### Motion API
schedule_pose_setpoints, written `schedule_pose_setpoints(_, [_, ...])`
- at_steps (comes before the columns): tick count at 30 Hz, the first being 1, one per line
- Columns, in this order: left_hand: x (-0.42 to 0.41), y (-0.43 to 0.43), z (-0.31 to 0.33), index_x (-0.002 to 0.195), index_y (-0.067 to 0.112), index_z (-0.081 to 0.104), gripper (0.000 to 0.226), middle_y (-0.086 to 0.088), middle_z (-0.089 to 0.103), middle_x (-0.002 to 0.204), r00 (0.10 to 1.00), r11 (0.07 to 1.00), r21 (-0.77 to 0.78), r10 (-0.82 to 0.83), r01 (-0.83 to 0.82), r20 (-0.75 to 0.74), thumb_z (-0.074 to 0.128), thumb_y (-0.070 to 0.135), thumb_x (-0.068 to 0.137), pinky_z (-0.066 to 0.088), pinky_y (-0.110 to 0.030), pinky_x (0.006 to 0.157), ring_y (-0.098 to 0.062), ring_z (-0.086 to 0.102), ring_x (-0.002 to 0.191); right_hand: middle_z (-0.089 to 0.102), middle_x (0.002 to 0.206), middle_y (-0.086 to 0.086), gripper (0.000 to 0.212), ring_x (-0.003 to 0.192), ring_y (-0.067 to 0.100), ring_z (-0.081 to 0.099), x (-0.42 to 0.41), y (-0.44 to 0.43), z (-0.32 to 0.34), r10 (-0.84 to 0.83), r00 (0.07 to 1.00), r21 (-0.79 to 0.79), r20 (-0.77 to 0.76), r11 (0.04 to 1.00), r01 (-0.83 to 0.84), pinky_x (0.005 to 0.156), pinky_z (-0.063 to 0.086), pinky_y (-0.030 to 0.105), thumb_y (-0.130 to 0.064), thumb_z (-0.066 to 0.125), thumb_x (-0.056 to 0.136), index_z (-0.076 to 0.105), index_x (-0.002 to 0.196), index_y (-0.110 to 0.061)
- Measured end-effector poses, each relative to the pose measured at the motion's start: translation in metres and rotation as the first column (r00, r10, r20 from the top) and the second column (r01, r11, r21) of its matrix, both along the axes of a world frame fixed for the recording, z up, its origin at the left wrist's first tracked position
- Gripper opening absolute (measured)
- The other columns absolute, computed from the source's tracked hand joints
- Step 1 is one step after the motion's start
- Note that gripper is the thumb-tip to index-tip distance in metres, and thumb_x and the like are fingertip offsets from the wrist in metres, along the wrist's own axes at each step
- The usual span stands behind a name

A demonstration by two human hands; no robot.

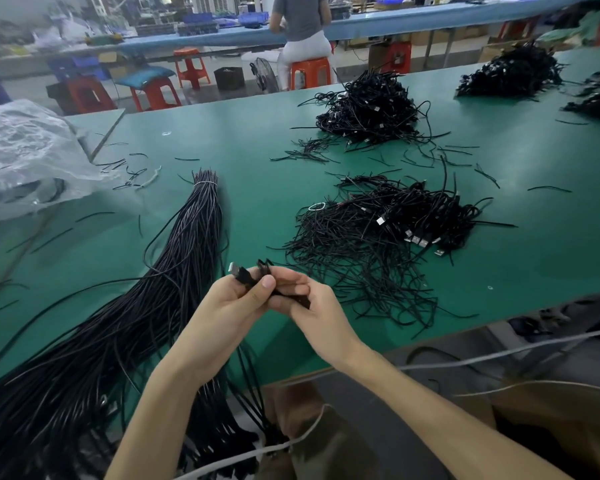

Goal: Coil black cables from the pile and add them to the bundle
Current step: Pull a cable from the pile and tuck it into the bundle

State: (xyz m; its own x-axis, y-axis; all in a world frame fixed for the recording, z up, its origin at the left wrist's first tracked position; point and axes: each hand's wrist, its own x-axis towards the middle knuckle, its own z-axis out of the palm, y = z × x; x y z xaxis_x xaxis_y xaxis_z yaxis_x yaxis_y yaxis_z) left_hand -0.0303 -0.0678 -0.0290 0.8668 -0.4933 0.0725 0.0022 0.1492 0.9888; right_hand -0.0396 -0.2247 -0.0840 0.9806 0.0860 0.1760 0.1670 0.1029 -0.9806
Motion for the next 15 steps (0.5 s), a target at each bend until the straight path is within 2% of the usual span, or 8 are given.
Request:
schedule_pose_setpoints(2, [0.003,-0.002,-0.002,0.111,-0.004,0.070,0.027,-0.020,0.074,0.114,0.998,0.997,0.044,0.067,-0.067,0.009,0.052,0.015,0.102,0.053,-0.036,0.104,-0.034,0.067,0.118,0.071,0.127,0.004,0.038,0.125,0.015,0.063,0.002,0.000,-0.001,-0.041,0.999,-0.021,-0.009,0.999,0.040,0.109,0.049,0.043,0.001,0.064,0.097,0.064,0.134,-0.008])
schedule_pose_setpoints(6, [0.007,-0.005,-0.006,0.096,0.007,0.077,0.027,-0.010,0.078,0.097,0.946,0.915,0.286,0.219,-0.284,0.240,0.064,0.029,0.092,0.056,-0.046,0.098,-0.025,0.073,0.100,0.071,0.120,0.005,0.031,0.116,0.016,0.066,0.002,-0.001,0.000,-0.095,0.995,-0.138,0.024,0.986,0.098,0.104,0.053,0.042,-0.001,0.063,0.098,0.067,0.128,-0.009])
schedule_pose_setpoints(8, [0.007,-0.002,-0.007,0.090,0.012,0.079,0.030,-0.007,0.075,0.086,0.906,0.842,0.362,0.302,-0.399,0.297,0.070,0.040,0.082,0.058,-0.044,0.085,-0.020,0.072,0.084,0.070,0.116,0.004,0.029,0.111,0.015,0.065,0.001,-0.001,0.001,-0.106,0.992,-0.235,0.074,0.965,0.120,0.101,0.052,0.039,-0.004,0.065,0.097,0.069,0.125,-0.010])
schedule_pose_setpoints(10, [0.007,0.004,-0.009,0.083,0.018,0.079,0.030,-0.005,0.074,0.071,0.868,0.791,0.375,0.380,-0.484,0.319,0.075,0.046,0.074,0.055,-0.033,0.069,-0.013,0.068,0.066,0.069,0.113,0.000,0.028,0.107,0.010,0.063,0.000,-0.001,0.001,-0.106,0.988,-0.323,0.111,0.936,0.137,0.098,0.050,0.031,-0.009,0.068,0.096,0.070,0.124,-0.012])
schedule_pose_setpoints(11, [0.006,0.006,-0.009,0.080,0.020,0.079,0.027,-0.003,0.074,0.066,0.864,0.783,0.376,0.402,-0.497,0.305,0.077,0.047,0.073,0.054,-0.029,0.065,-0.012,0.068,0.062,0.068,0.110,-0.001,0.026,0.104,0.009,0.062,-0.001,0.000,0.001,-0.107,0.986,-0.359,0.126,0.922,0.146,0.095,0.049,0.027,-0.011,0.068,0.096,0.071,0.122,-0.012])
schedule_pose_setpoints(13, [0.007,0.010,-0.008,0.076,0.022,0.077,0.028,0.000,0.073,0.062,0.864,0.733,0.459,0.411,-0.502,0.290,0.077,0.050,0.076,0.055,-0.031,0.064,-0.011,0.069,0.059,0.065,0.104,-0.003,0.020,0.096,0.009,0.060,-0.002,0.003,0.001,-0.089,0.984,-0.438,0.157,0.886,0.150,0.089,0.048,0.024,-0.013,0.065,0.099,0.071,0.118,-0.011])
schedule_pose_setpoints(15, [0.009,0.014,-0.008,0.070,0.022,0.075,0.046,0.004,0.072,0.059,0.878,0.616,0.626,0.366,-0.477,0.309,0.067,0.067,0.075,0.054,-0.034,0.063,-0.010,0.069,0.056,0.059,0.099,-0.005,0.018,0.088,0.011,0.055,-0.003,0.004,0.001,-0.055,0.974,-0.570,0.219,0.803,0.173,0.082,0.047,0.028,-0.016,0.059,0.103,0.069,0.117,-0.009])
